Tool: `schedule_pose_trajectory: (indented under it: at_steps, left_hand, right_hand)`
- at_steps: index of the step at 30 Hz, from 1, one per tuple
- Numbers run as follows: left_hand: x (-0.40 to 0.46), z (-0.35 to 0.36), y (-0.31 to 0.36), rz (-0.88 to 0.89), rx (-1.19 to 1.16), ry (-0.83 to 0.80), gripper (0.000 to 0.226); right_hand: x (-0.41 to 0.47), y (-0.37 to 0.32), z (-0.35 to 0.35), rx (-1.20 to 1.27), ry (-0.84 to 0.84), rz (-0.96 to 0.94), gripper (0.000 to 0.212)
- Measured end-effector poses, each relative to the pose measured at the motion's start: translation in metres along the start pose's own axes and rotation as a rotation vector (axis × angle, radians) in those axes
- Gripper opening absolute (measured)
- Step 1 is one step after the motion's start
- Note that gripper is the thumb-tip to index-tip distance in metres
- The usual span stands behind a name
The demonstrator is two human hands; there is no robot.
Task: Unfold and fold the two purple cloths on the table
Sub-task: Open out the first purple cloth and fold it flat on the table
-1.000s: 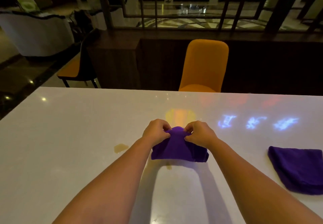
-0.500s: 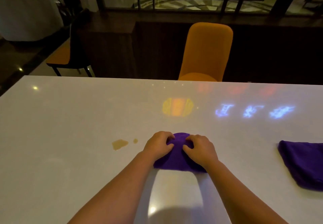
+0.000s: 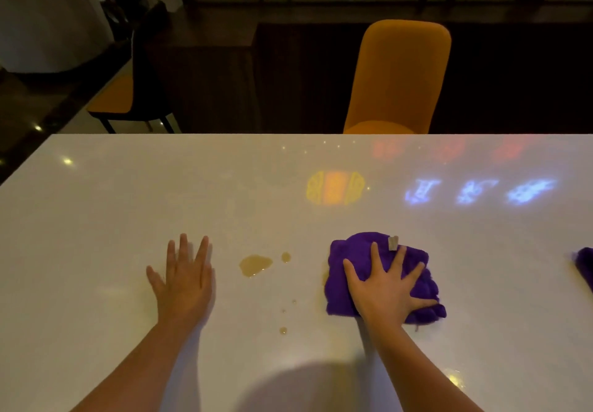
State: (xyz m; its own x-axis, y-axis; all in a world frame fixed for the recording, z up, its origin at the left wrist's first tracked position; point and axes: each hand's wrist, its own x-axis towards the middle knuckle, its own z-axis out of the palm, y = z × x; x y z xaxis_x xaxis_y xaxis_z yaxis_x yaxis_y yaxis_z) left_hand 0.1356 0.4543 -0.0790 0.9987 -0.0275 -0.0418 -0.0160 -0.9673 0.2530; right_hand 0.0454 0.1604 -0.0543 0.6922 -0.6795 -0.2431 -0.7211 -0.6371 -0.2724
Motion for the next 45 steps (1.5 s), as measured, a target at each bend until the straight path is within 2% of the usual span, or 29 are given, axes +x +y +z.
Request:
schedule_pose_trajectory:
  at_steps: [5,8,11,13,16,18,20,22,25,27,29,32,35,39,42,45]
  left_hand:
    - [0.001,0.017,-0.011,-0.046,0.045,-0.009,0.053]
    - [0.001,0.018,-0.011,-0.043,0.041,-0.008,0.053]
    - [0.0,0.017,-0.011,-0.034,0.067,-0.012,0.054]
    - [0.0,0.015,-0.011,-0.032,0.062,-0.022,0.054]
    - [-0.003,0.013,-0.008,-0.034,0.048,-0.027,0.054]
    - [-0.001,0.014,-0.008,-0.042,0.061,-0.034,0.054]
    - [0.0,0.015,-0.008,-0.053,0.077,-0.038,0.054]
    - [0.001,0.016,-0.009,-0.055,0.093,-0.039,0.055]
    - [0.001,0.018,-0.006,-0.065,0.129,-0.041,0.057]
    - [0.001,0.018,-0.006,-0.068,0.148,-0.039,0.058]
    - [0.001,0.016,-0.007,-0.059,0.133,-0.033,0.057]
    - [-0.002,0.012,-0.006,-0.043,0.109,-0.046,0.057]
    - [-0.003,0.008,-0.005,-0.042,0.113,-0.059,0.057]
    - [-0.002,0.012,-0.005,-0.048,0.112,-0.052,0.056]
    - [0.0,0.016,-0.007,-0.038,0.108,-0.036,0.057]
    - [0.001,0.016,-0.009,-0.034,0.085,-0.031,0.056]
  right_hand:
    - [-0.002,-0.033,0.023,-0.013,0.103,-0.068,0.079]
    - [-0.031,-0.074,0.046,-0.067,0.051,-0.277,0.086]
    - [-0.063,-0.063,0.062,-0.125,0.012,-0.43,0.089]
    - [-0.067,-0.029,0.056,-0.144,0.047,-0.388,0.088]
    - [-0.048,0.007,0.032,-0.175,0.104,-0.116,0.086]
    - [-0.023,-0.005,0.019,-0.093,0.096,0.074,0.085]
    - [-0.002,-0.044,0.016,0.0,0.075,0.128,0.085]
    - [0.007,-0.095,0.027,0.036,0.05,0.034,0.086]
    - [-0.014,-0.151,0.056,-0.025,0.011,-0.203,0.088]
    - [-0.043,-0.157,0.073,-0.086,0.041,-0.345,0.086]
    - [-0.071,-0.135,0.078,-0.108,0.098,-0.429,0.081]
    - [-0.09,-0.068,0.072,-0.126,0.193,-0.408,0.078]
    - [-0.067,-0.027,0.05,-0.115,0.179,-0.247,0.08]
    - [-0.003,-0.073,0.034,-0.067,0.18,-0.091,0.08]
    - [-0.01,-0.119,0.054,-0.056,0.153,-0.265,0.08]
    - [-0.082,-0.103,0.08,-0.095,0.178,-0.497,0.08]
